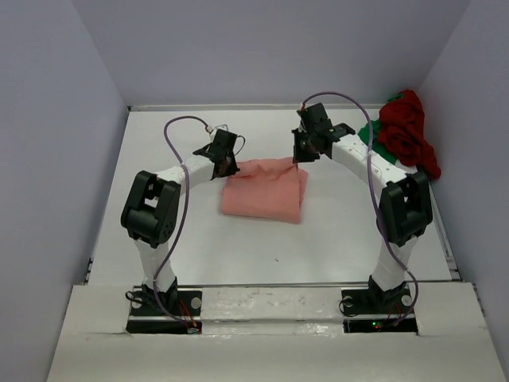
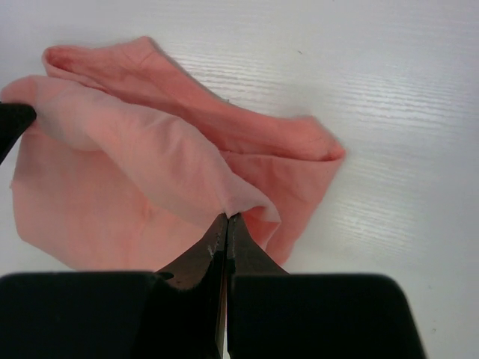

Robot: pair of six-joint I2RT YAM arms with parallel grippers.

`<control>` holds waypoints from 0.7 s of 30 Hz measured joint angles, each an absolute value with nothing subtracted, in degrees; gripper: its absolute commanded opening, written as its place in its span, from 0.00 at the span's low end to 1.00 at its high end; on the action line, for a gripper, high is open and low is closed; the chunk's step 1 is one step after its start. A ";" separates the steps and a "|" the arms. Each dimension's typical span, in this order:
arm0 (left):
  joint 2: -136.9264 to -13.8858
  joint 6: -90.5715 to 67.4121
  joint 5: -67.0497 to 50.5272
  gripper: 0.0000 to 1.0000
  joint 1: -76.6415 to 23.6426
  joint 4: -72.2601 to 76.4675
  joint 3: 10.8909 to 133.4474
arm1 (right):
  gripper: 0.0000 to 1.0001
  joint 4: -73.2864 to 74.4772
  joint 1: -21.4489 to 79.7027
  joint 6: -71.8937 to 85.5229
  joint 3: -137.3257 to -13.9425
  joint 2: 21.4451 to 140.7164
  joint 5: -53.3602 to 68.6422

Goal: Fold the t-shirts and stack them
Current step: Fold the tshirt

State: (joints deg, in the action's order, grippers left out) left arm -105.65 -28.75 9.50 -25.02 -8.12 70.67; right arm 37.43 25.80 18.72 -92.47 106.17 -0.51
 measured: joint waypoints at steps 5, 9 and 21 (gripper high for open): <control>-109.91 -27.77 8.12 0.00 -25.02 -7.60 75.68 | 0.00 35.46 23.92 18.79 -92.51 111.11 -1.02; -110.02 -27.07 7.84 0.00 -25.02 -7.57 78.22 | 0.00 35.33 23.29 19.29 -92.44 114.30 -2.13; -110.59 -25.17 8.19 0.07 -25.02 -10.04 85.97 | 0.00 35.00 22.92 21.54 -90.17 114.61 -5.96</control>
